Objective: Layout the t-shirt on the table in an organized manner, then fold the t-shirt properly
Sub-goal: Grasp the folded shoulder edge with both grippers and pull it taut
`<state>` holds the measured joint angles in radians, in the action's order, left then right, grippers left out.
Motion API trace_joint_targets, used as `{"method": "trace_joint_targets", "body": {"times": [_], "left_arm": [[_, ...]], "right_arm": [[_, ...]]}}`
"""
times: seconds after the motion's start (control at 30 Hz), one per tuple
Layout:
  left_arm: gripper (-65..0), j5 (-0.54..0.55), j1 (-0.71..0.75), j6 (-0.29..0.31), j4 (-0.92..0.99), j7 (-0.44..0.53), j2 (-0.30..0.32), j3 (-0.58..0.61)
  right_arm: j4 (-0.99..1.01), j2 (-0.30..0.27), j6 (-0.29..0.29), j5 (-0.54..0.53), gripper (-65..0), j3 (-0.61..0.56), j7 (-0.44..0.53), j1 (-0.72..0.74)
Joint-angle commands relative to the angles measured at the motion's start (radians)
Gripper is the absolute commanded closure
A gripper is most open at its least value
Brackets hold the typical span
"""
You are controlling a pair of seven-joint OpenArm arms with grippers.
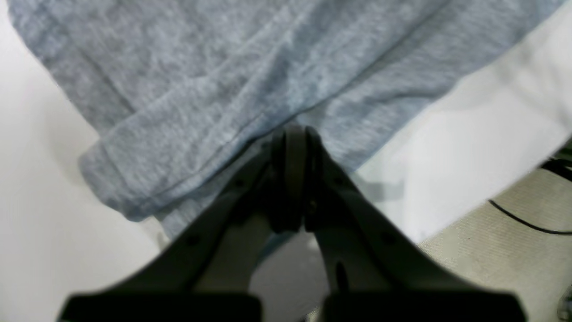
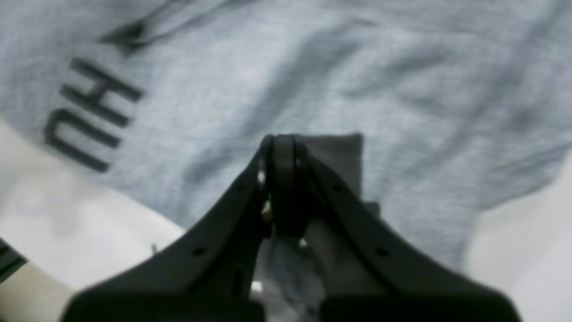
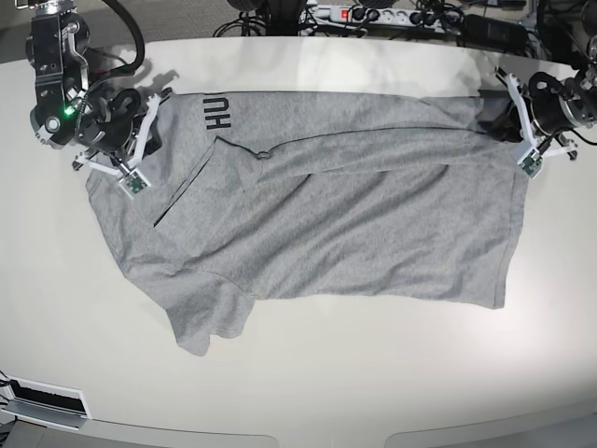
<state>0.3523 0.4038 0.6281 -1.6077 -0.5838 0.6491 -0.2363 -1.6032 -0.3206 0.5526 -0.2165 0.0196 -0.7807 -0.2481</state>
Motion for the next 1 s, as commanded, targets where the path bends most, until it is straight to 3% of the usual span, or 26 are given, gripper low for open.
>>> {"method": "trace_joint_targets", "body": {"times": [0.0,0.2,0.33,0.47,0.57,0.97], "left_arm": [[0.0,-0.012,-0.006,0.000,-0.008,0.037,0.018,0.000],[0.0,-0.068,-0.013,0.003,0.082,0.098,0.018,0.040],[0.0,-0.079,-0.051,0.008,0.154,0.078,0.018,0.088],[0.0,-0.117,-0.048,0.035,0.157,0.030,0.019,0.118],[0.0,-0.115,-0.030,0.053,0.157,0.008,0.022,0.126],[0.0,-0.116,0.106,0.070,0.130,0.003,0.038,0.126]], "right_arm": [[-0.016,-0.010,-0.003,-0.011,0.0,0.004,0.022,0.010],[0.150,-0.009,0.052,-0.016,0.0,0.004,0.065,0.025],[0.275,-0.010,0.059,-0.021,0.0,0.004,0.016,0.072],[0.274,-0.026,0.120,-0.108,0.0,0.005,-0.081,0.068],[0.256,-0.046,0.129,-0.158,0.0,0.005,-0.127,0.039],[0.026,-0.126,0.117,-0.156,0.0,0.005,-0.129,-0.166]]}}
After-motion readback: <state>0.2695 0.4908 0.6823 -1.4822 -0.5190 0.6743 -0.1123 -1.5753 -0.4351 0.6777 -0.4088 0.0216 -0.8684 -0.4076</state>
